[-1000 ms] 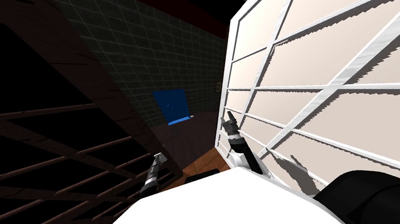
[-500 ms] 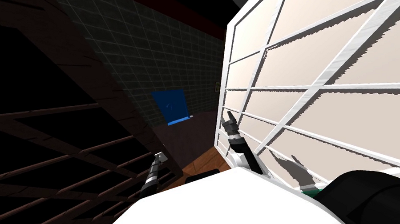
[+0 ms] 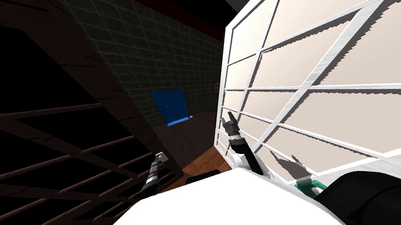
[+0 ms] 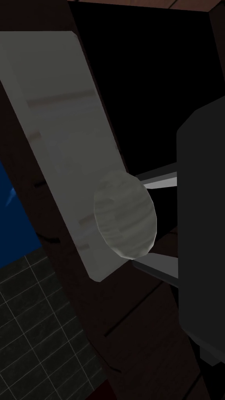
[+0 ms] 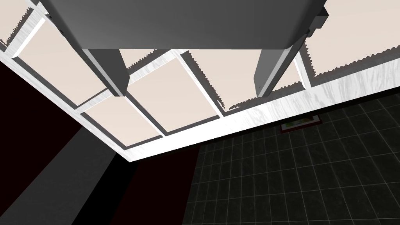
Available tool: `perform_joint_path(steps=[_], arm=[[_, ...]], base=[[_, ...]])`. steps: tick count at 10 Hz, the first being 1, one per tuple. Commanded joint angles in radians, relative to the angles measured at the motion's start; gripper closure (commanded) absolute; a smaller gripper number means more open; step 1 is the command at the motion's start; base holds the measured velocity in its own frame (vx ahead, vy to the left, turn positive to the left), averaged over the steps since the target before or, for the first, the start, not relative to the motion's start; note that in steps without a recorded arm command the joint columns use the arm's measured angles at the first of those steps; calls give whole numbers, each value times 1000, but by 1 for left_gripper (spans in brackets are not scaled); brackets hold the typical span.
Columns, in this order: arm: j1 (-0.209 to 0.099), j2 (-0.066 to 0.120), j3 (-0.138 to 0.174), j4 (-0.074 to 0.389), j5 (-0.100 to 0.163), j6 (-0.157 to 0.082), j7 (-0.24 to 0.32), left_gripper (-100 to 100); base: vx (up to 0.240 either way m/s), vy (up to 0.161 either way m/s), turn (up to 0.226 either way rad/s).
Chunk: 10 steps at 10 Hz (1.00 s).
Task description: Pull the door open
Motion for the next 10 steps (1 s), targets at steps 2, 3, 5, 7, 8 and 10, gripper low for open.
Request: perform_joint_path(steps=[2, 3, 5, 7, 8, 10], arm=[[-3, -15, -24, 0, 16, 7, 71, 100], [-3, -15, -24, 0, 16, 7, 80, 100], [-8, -13, -31, 5, 29, 8, 121, 100], [-13, -10, -37, 10, 42, 8, 163, 100], [-18, -8, -44, 15, 55, 8, 204, 100], [-23, -6, -51, 20, 69, 8, 246, 100]], base=[[-49, 17, -29], [-43, 4, -26], [-36, 8, -36], [-36, 8, -35], [-33, 10, -32], [-56, 16, -56]])
